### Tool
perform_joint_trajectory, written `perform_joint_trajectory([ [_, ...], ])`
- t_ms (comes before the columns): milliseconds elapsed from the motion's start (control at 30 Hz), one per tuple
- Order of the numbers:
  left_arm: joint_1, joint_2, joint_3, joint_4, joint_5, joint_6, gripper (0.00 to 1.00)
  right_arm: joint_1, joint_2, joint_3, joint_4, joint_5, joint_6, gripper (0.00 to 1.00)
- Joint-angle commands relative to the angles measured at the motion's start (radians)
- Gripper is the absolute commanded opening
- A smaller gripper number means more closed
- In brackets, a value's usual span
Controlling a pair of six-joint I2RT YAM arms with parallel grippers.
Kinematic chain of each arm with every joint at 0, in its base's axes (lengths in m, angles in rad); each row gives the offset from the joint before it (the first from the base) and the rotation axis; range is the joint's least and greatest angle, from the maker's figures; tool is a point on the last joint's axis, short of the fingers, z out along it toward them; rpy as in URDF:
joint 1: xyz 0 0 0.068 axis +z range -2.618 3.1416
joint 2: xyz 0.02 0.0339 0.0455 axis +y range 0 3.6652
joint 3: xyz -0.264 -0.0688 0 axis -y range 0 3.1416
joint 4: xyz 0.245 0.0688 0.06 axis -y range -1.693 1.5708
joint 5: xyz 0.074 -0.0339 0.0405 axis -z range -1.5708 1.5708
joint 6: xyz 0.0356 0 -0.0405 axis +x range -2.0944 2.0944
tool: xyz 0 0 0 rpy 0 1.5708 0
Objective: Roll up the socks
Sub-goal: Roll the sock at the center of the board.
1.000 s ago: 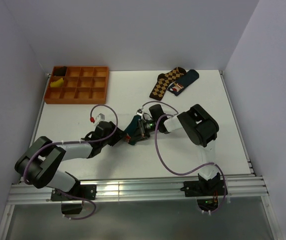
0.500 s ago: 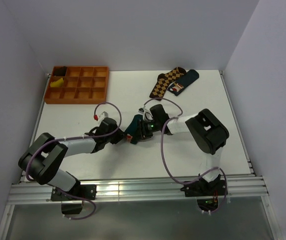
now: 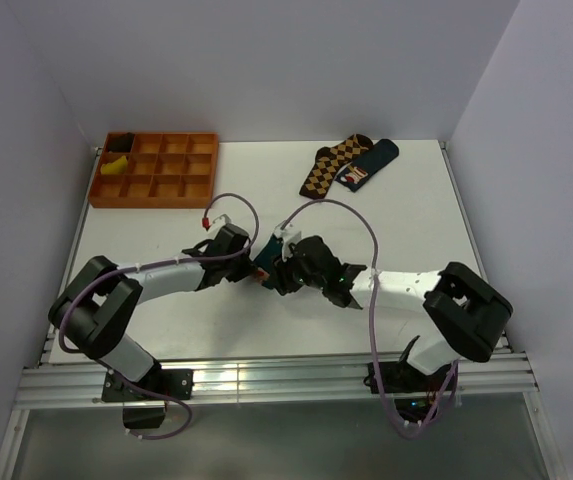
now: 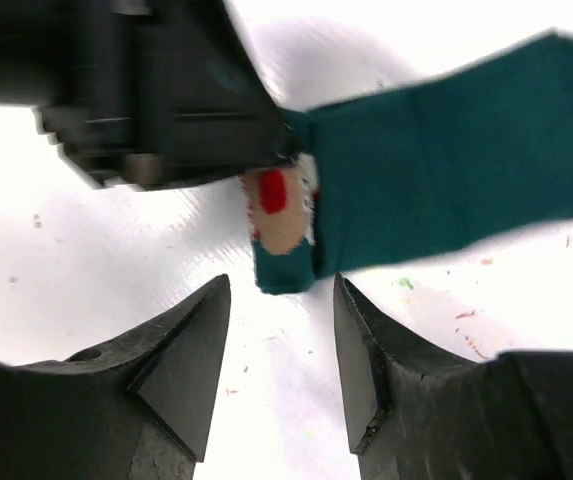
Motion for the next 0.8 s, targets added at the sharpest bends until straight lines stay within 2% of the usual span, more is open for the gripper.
perform_joint_trajectory([
  [0,-0.011,0.03,0.032,-0.099,-0.009,0.044,0.0,0.088,-0.048,-0.024,0.11,0.263,-0.146,0.54],
  [300,-0.011,0.051,0.066,-0.13,0.013,0.058,0.0,0.234,0.046,0.014,0.16,0.42,-0.266,0.56],
  [767,-0.011,0.055,0.07,-0.122,0.04,0.058,0.0,0.292,0.217,0.052,0.226,0.543,-0.307,0.56],
])
